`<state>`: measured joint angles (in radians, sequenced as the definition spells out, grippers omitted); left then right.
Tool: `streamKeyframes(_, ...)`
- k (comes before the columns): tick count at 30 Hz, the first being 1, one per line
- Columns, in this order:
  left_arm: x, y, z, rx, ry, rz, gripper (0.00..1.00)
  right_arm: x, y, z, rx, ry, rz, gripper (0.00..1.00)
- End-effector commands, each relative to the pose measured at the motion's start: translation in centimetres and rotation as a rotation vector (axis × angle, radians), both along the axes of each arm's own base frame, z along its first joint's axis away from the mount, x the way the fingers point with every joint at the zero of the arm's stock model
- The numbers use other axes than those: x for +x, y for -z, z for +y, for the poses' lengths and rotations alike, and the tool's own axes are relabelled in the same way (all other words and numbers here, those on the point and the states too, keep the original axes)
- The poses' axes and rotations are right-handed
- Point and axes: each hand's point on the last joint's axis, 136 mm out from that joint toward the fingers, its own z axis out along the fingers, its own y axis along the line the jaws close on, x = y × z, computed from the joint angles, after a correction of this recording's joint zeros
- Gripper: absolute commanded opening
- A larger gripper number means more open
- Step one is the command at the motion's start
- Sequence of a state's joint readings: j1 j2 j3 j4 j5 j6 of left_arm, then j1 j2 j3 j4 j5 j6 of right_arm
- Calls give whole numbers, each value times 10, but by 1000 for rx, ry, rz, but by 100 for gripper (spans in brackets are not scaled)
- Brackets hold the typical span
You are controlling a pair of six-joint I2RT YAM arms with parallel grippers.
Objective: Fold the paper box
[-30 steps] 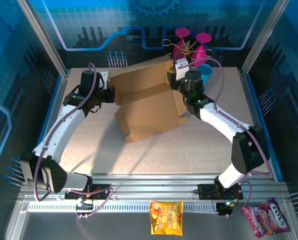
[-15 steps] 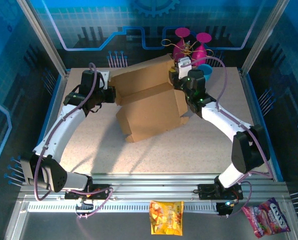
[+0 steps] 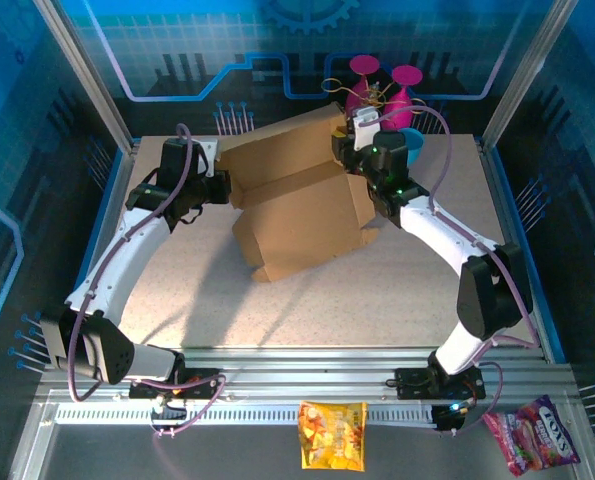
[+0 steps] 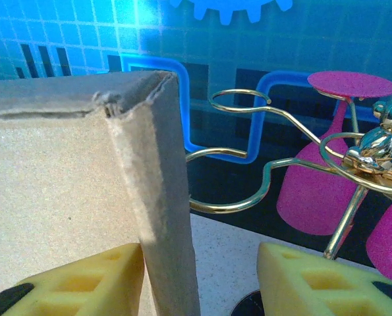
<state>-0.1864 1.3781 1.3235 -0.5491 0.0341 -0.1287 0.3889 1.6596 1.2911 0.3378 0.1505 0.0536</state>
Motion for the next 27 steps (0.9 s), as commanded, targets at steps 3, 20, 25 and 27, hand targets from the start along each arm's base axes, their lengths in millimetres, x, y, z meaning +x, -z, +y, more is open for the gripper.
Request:
streamKeyframes(3, 2, -14, -7, -9, 40, -28, 0, 4, -15, -15, 27, 31, -27, 51)
streamKeyframes(20, 3, -16, -8, -13, 39, -30, 0, 13, -15, -13, -36, 71, -12, 16)
streamKeyframes(25, 5, -16, -6, -12, 17, -27, 0, 5, -12, -22, -146, 218, -4, 0)
streamKeyframes(27, 6, -15, -4, -6, 3, -23, 0, 2, -12, -27, -187, 279, -2, 0)
